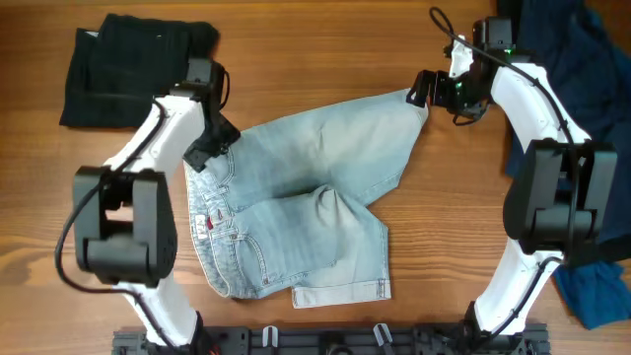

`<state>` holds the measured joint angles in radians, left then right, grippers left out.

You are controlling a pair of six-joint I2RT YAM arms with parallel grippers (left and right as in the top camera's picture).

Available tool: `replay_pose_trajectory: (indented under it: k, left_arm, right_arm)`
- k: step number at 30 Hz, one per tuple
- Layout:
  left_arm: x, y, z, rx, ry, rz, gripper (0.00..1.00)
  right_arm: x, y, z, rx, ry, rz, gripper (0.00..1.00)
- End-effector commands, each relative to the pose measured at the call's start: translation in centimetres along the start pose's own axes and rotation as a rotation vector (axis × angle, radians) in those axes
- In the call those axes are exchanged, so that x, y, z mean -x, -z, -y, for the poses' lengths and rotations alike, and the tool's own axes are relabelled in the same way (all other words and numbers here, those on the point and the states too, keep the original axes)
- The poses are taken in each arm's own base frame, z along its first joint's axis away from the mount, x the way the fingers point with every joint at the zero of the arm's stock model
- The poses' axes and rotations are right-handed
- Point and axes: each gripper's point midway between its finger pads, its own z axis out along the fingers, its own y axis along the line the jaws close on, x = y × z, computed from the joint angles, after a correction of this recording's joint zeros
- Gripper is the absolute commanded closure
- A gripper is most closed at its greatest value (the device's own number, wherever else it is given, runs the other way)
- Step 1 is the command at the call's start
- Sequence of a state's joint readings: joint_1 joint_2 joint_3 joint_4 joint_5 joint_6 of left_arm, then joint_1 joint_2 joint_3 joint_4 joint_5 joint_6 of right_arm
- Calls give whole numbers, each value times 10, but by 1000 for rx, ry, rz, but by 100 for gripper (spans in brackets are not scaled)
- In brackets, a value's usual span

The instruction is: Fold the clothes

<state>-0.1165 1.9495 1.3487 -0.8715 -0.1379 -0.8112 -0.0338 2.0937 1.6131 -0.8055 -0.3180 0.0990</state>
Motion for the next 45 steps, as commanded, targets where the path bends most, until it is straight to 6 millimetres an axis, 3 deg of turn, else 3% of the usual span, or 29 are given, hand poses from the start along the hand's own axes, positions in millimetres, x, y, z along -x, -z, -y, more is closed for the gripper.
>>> replay_pose_trajectory:
  k: [1, 4, 5, 6, 7, 8, 9, 14, 18, 20, 22, 26, 29, 32, 34, 37, 38, 40, 41, 44, 45]
  left_arm:
    - [1, -21, 5, 9, -26, 5, 25]
    - [0, -37, 12, -2, -60, 0, 26]
    - [-2, -44, 16, -11, -84, -12, 30]
    - [-4, -51, 15, -3, -86, -22, 57]
    - [-6, -58, 14, 8, -88, -31, 76]
    - [-6, -61, 14, 12, -88, -35, 91]
    - [-5, -62, 16, 5, -86, -27, 96]
    - [18, -59, 45, -107, -70, 72, 96]
    - [30, -53, 69, -192, -71, 143, 96]
    - [41, -43, 94, -275, -74, 209, 96]
    - [51, -24, 126, -375, -91, 286, 96]
    - [73, 37, 191, -576, -138, 463, 96]
    - [99, 91, 220, -681, -96, 606, 96]
    - [120, 125, 228, -734, -61, 678, 96]
    - [123, 128, 227, -734, -52, 689, 96]
    - [120, 122, 225, -712, -59, 670, 96]
    - [118, 121, 225, -708, -63, 666, 96]
    - [115, 118, 225, -699, -69, 656, 96]
    - [114, 116, 224, -689, -71, 649, 96]
    - [114, 111, 219, -660, -71, 642, 96]
    - [113, 108, 217, -645, -72, 636, 96]
  right_arm:
    - [4, 1, -6, 22, 24, 1, 0]
    - [1, 1, -6, 21, 21, -9, 0]
    - [1, 1, -6, 21, 20, -9, 0]
    - [1, 1, -6, 21, 20, -10, 0]
    - [1, 1, -5, 21, 19, -11, 0]
    - [0, 1, -5, 21, 19, -12, 0]
    - [0, 1, -5, 21, 19, -12, 1]
    - [2, 2, -9, 38, 25, -7, 12]
    - [2, 1, -10, 44, 31, -6, 12]
    - [4, 1, -10, 44, 34, 3, 12]
    - [7, 1, -10, 45, 37, 14, 12]
    - [15, 2, -11, 48, 40, 45, 11]
    - [19, 2, -12, 49, 44, 61, 9]
    - [24, 3, -10, 49, 46, 83, 8]
    - [28, 5, -5, 47, 34, 98, 9]
    - [45, 6, -4, 33, 55, 164, 36]
    - [49, 6, -5, 33, 64, 182, 40]
    - [52, 3, -14, 44, 69, 198, 63]
    - [44, -3, -26, 50, 76, 168, 75]
    - [19, -15, -27, 25, -12, 68, 74]
    - [2, -22, -25, 17, -93, -1, 74]
